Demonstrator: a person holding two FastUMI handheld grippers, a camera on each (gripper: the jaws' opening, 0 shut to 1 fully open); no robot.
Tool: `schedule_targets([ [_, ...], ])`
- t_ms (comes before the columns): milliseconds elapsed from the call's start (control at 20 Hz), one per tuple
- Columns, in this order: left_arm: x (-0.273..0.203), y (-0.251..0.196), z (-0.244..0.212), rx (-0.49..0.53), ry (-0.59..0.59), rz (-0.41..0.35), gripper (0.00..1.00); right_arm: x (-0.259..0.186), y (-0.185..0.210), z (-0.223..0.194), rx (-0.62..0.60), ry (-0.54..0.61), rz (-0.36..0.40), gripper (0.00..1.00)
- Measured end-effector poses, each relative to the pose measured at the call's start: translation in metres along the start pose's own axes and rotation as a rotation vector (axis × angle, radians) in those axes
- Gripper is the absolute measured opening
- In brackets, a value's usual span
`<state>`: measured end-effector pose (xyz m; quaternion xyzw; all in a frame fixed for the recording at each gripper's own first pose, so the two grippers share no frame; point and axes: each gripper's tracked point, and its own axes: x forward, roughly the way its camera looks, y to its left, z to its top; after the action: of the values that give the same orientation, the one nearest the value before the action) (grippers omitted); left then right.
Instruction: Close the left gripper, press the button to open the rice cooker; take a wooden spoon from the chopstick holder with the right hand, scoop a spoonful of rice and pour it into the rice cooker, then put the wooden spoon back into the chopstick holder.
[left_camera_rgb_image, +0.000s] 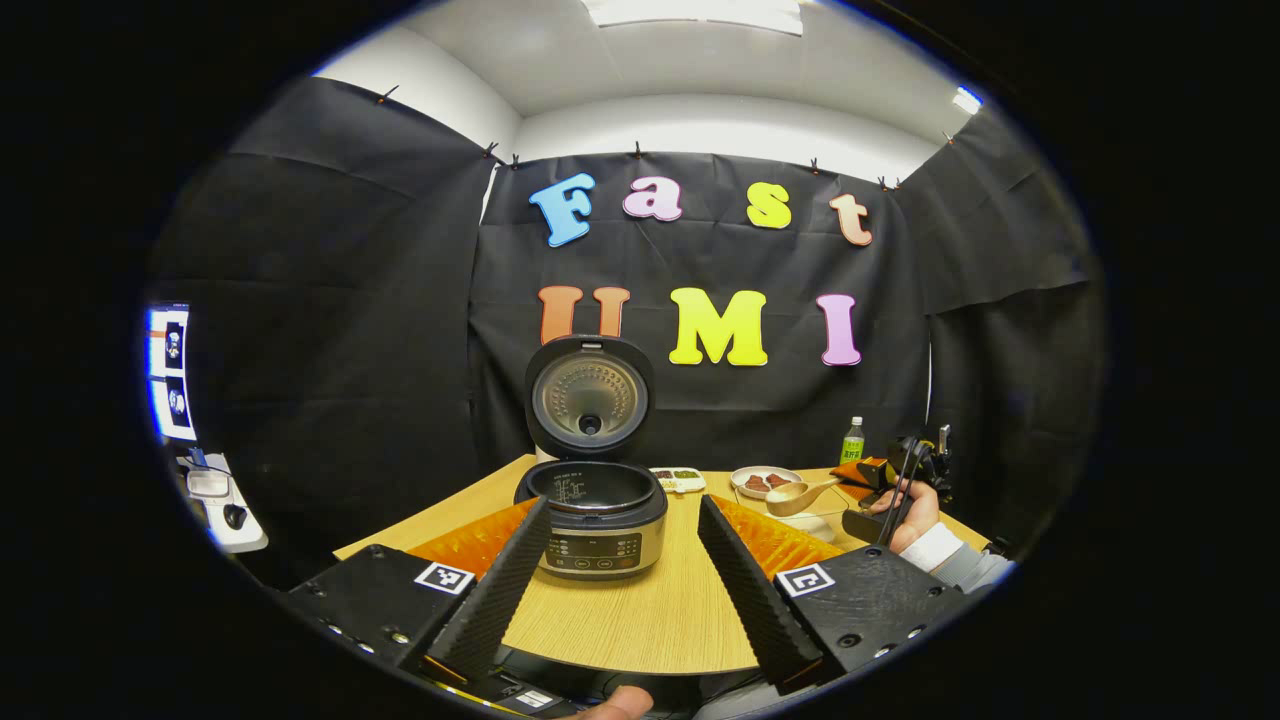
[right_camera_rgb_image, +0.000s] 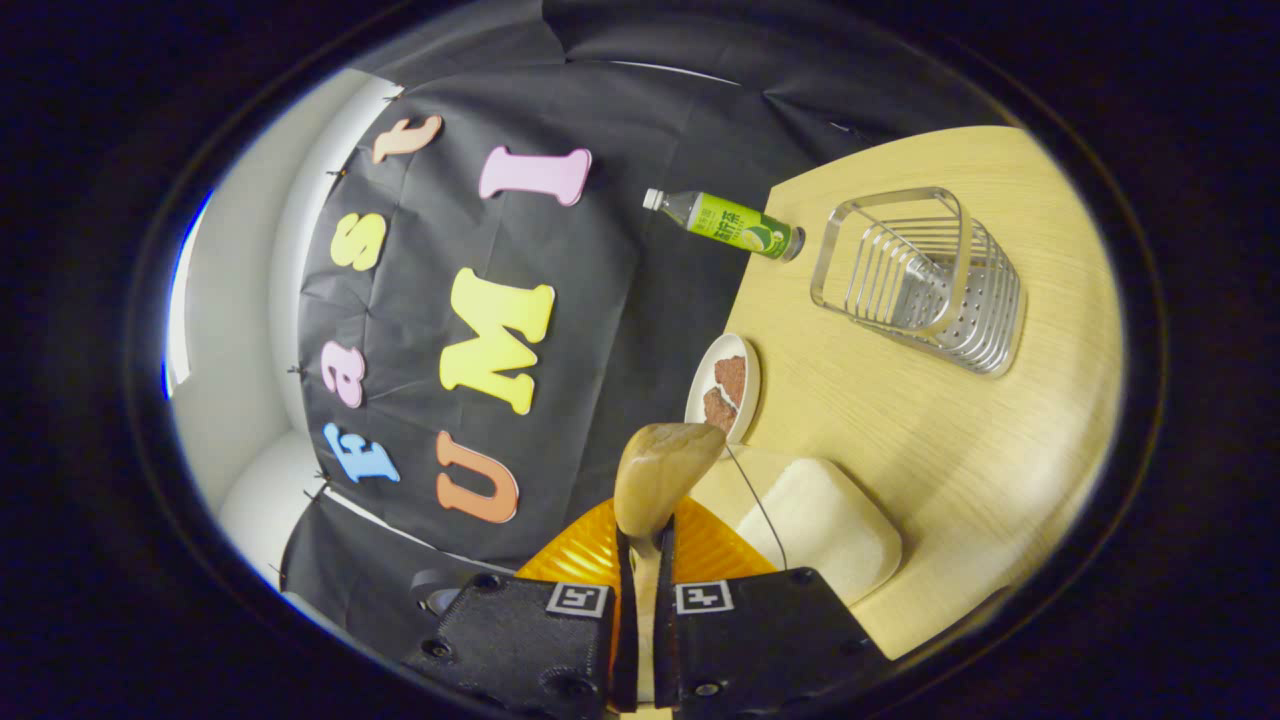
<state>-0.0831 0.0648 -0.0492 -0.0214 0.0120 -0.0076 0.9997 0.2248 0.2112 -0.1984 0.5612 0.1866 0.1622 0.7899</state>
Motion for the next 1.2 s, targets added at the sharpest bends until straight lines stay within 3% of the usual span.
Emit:
schedule_targets([
  [300,-0.002,0.008,0.002,-0.022,0.003,0.007,0.95,-0.014,0.036,0.006,0.179,0.002,0.11,0.11],
  [550,-0.014,0.021,0.006,-0.019,-0.004,0.026,0.94,-0.012,0.069,-0.007,0.205,0.022,0.146,0.11],
  [900,-0.019,0.038,0.01,-0.035,-0.016,0.042,0.94,-0.006,0.115,-0.052,0.228,0.071,0.185,0.11],
  [1200,-0.022,0.047,0.003,-0.04,-0.012,0.037,0.94,0.012,0.15,-0.117,0.205,0.126,0.193,0.11],
])
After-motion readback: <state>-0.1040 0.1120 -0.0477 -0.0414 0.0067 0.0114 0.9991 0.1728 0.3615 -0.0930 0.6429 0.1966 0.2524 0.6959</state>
